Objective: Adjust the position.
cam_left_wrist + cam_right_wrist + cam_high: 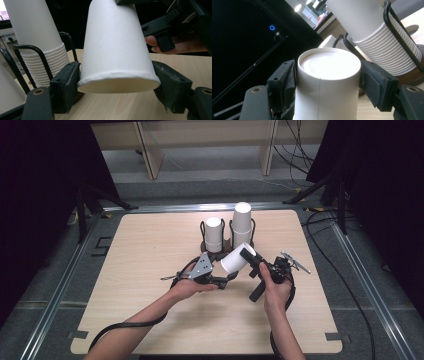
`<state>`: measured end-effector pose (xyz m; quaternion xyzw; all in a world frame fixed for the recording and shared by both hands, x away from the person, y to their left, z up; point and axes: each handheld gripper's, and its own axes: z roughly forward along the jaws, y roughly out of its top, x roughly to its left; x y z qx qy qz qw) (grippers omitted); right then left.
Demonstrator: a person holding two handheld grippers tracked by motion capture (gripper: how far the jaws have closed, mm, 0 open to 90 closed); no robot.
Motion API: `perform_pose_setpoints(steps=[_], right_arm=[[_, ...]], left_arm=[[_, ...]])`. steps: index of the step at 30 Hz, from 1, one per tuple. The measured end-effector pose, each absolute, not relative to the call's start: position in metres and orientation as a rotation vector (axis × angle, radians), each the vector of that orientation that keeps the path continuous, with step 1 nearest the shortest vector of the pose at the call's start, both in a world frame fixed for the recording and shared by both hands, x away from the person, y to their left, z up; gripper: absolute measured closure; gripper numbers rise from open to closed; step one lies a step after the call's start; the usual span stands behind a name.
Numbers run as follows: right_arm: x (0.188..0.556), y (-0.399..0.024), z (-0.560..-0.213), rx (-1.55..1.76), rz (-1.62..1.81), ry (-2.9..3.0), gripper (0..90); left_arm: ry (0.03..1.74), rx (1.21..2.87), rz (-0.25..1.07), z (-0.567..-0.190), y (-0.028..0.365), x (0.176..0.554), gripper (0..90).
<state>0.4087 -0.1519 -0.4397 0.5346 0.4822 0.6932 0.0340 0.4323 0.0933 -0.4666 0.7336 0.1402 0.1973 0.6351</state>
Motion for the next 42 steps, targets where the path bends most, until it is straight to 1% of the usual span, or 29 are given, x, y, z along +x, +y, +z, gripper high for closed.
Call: perform_pose_setpoints(steps=[10,15,18,24,31,36,42], right_arm=[[0.405,-0.155,-0.431,1.569,2.080,1.514,28.0],[0.401,-0.161,-0.426,1.434,2.049,1.536,27.8],[0.399,-0.164,-0.424,1.431,2.032,1.534,27.6],[0.397,-0.172,-0.425,1.462,2.036,1.504,26.7],[0.392,-0.183,-0.429,1.395,1.940,1.540,26.7],[0.387,-0.192,-0.435,1.363,1.842,1.599,26.7],[0.385,-0.197,-0.442,1.318,1.749,1.716,26.2]], left_arm=[[0.302,1.713,0.417,-0.463,0.099,0.433,27.4],[0.292,1.738,0.414,-0.461,0.103,0.433,28.1],[0.293,1.744,0.415,-0.460,0.105,0.433,29.2],[0.282,1.759,0.412,-0.458,0.105,0.434,30.2],[0.271,1.777,0.407,-0.455,0.109,0.437,31.3],[0.246,1.818,0.411,-0.449,0.115,0.439,31.5],[0.190,1.912,0.430,-0.440,0.122,0.442,31.4]])
